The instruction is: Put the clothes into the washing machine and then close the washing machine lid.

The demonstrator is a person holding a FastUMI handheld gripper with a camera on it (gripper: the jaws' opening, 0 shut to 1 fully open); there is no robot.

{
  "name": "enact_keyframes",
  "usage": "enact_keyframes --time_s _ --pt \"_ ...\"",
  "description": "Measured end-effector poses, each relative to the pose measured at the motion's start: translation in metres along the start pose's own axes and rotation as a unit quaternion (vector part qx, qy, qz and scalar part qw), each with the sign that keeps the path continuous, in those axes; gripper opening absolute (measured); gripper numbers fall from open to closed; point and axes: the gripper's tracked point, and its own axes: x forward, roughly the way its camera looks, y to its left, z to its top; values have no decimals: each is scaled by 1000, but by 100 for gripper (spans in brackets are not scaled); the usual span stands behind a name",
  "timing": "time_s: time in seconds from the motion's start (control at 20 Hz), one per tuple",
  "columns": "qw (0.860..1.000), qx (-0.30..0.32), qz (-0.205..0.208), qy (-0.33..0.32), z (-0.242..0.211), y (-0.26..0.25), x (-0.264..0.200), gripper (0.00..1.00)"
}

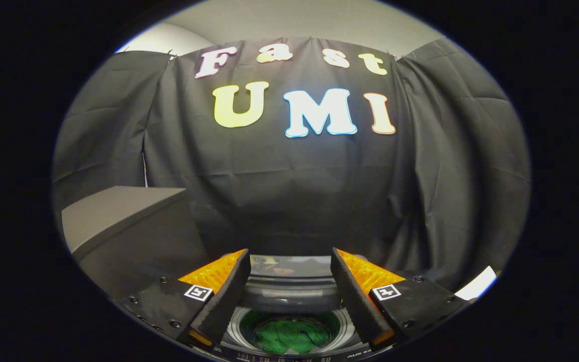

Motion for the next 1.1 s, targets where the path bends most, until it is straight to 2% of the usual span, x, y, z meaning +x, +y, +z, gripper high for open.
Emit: enact_keyframes --time_s 0.35,0.6,1.1 --pt "1000 -2 8 3 -17 1 -22 99" --pt "1000 3 13 -21 -6 1 -53 99" --pt "997 19 -23 -72 29 8 -158 99"
